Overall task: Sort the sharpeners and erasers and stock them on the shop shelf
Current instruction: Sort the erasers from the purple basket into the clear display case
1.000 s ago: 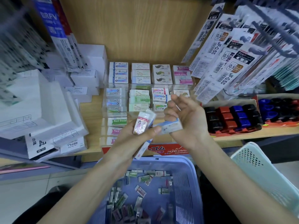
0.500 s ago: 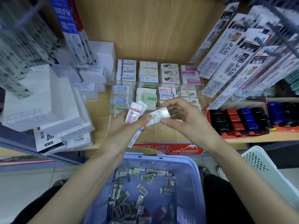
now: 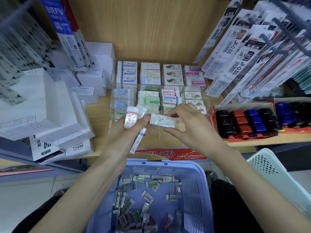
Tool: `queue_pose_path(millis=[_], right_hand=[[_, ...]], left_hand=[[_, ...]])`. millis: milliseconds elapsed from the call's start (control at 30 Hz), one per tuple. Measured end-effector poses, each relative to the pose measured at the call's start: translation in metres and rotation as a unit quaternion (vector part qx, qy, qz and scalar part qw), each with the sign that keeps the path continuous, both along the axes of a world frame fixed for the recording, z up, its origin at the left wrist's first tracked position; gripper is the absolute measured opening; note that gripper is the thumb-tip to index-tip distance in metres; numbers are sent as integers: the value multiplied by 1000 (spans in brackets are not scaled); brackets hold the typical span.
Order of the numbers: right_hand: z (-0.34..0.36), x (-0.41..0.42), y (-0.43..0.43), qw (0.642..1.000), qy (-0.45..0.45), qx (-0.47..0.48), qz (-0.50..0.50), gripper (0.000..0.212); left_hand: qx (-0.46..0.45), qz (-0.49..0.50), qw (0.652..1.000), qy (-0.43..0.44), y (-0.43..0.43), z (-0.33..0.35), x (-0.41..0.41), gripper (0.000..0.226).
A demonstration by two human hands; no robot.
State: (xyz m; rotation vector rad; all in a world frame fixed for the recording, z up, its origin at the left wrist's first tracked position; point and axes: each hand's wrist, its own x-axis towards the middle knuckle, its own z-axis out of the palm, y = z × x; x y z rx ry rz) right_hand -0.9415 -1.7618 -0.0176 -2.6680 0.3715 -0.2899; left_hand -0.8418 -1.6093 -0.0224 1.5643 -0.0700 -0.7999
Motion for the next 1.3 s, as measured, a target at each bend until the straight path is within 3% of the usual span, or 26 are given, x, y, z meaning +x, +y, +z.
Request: queue_pose_path(millis=[300, 533, 867, 967, 1033, 1133, 1300], right_hand=[[-9, 22, -35, 984, -50, 51, -166, 33], [-16, 99, -20, 994, -45, 46, -93, 33], [-12, 93, -24, 998, 5, 20, -62, 45], [6, 74, -7, 995, -23, 73, -64, 39], [21, 58, 12, 986, -34, 158, -38, 29], [34, 44, 40, 944, -2, 330, 22, 19], [27, 33, 46, 891, 5, 453, 25, 18]], left_hand=[[20, -12, 1000, -8, 13, -1, 12, 18], [3, 19, 1000, 7, 21, 9, 21, 13], [-21, 16, 1000, 8, 30, 14, 23, 14], [-8, -8, 1000, -3, 32, 12, 23, 22], [9, -37, 999, -19, 33, 11, 22, 22], [26, -99, 993, -52, 36, 11, 16, 18], [23, -177, 979, -98, 47, 10, 12, 49]])
